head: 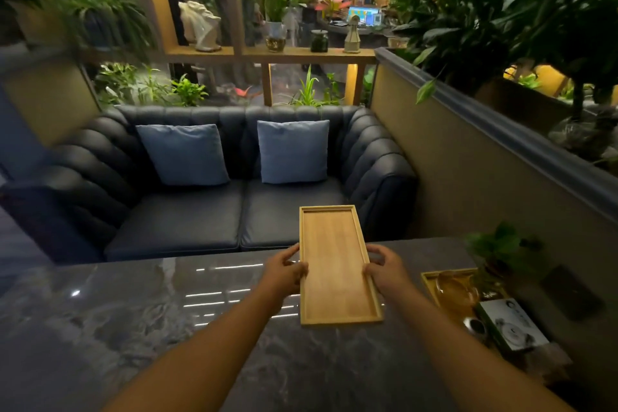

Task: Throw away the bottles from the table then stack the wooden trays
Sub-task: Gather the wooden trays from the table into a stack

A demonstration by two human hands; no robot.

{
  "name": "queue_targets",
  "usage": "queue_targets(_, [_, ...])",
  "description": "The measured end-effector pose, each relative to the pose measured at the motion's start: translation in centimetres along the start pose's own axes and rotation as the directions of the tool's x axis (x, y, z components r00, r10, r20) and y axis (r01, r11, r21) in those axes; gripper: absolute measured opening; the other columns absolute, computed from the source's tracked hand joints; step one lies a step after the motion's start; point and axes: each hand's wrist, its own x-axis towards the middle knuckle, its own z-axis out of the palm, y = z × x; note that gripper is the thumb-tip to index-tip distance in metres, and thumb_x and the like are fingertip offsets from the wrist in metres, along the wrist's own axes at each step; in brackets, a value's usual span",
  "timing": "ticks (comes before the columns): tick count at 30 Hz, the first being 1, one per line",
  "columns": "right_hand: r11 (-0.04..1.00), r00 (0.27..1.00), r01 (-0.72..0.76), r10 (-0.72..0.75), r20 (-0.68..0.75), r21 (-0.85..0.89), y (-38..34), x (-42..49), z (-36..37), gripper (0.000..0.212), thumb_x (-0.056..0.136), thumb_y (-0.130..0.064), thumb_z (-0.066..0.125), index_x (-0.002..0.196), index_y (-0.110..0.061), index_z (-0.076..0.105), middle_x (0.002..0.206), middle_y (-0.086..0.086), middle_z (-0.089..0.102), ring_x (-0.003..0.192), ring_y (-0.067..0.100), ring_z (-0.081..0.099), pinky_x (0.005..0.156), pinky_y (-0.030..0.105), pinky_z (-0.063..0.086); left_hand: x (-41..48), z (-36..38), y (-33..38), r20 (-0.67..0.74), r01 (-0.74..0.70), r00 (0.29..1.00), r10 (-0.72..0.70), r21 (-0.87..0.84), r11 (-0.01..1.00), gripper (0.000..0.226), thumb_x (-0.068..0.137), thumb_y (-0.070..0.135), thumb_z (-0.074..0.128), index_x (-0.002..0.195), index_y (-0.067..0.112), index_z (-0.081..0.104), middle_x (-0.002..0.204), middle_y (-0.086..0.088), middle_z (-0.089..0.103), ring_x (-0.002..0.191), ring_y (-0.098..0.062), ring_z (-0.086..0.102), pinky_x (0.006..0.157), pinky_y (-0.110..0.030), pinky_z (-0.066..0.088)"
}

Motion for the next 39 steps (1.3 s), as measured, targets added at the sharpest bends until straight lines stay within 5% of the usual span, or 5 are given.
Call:
queue_targets(8, [0.996, 0.999, -0.003, -0.001, 0.053, 0.084, -3.2, -4.2, 10.2, 0.048, 0.083, 0.006, 0.057, 0.123, -0.019, 0.059, 0.097, 0.0, 0.065, 0.087, 0.016, 0.064, 0.055, 0.022, 0.051, -2.6, -11.8, 0.6, 0.001, -0.017, 1.0, 0.017, -0.014, 1.0, 0.054, 0.091, 0.004, 0.057, 0.14, 0.025, 0.045, 0.111, -0.018, 0.061, 0.089, -0.031, 0.068, 0.068, -0.038, 0.06])
queue_targets(15, [0.987, 0.995, -0.027, 0.012, 0.097, 0.156, -5.6, -8.5, 20.1, 0.043, 0.083, 0.0, 0.06, 0.103, -0.037, 0.06, 0.105, 0.001, 0.068, 0.091, 0.022, 0.068, 0.055, 0.027, 0.055, -4.2, -22.6, -0.4, -0.017, -0.038, 0.999, 0.038, -0.033, 0.999, 0.052, 0.09, 0.008, 0.06, 0.138, 0.025, 0.048, 0.107, -0.015, 0.065, 0.08, -0.026, 0.071, 0.061, -0.033, 0.058])
queue_targets(23, [0.966, 0.994, -0.055, 0.028, 0.11, 0.253, -7.0, -12.6, 29.4, 0.047, 0.084, 0.008, 0.056, 0.122, -0.019, 0.062, 0.096, 0.013, 0.072, 0.08, 0.027, 0.069, 0.056, 0.029, 0.052, -5.8, -32.5, -1.0, -0.029, -0.038, 0.999, 0.037, -0.04, 0.998, 0.044, 0.088, 0.003, 0.06, 0.122, 0.03, 0.056, 0.102, -0.02, 0.066, 0.08, -0.032, 0.071, 0.061, -0.037, 0.058])
queue_targets(28, [0.963, 0.988, -0.063, 0.024, 0.151, 0.263, -7.9, -14.3, 31.5, 0.046, 0.088, 0.006, 0.056, 0.127, -0.019, 0.062, 0.109, 0.01, 0.071, 0.098, 0.031, 0.069, 0.077, 0.045, 0.059, -6.8, -35.5, -1.8, 0.012, 0.064, 0.998, -0.063, -0.112, 0.992, 0.037, 0.083, 0.001, 0.064, 0.116, 0.017, 0.056, 0.104, -0.019, 0.068, 0.083, -0.031, 0.073, 0.063, -0.037, 0.059])
queue_targets(39, [0.96, 0.959, -0.15, 0.084, 0.269, 0.236, -7.7, -15.9, 30.8, 0.038, 0.09, -0.019, 0.066, 0.128, -0.021, 0.059, 0.1, 0.005, 0.068, 0.077, 0.015, 0.065, 0.055, 0.023, 0.052, -9.3, -37.3, -4.0, 0.092, 0.114, 0.991, -0.093, -0.257, 0.96, 0.029, 0.089, 0.004, 0.06, 0.118, 0.004, 0.057, 0.099, -0.018, 0.07, 0.084, -0.031, 0.072, 0.066, -0.039, 0.059])
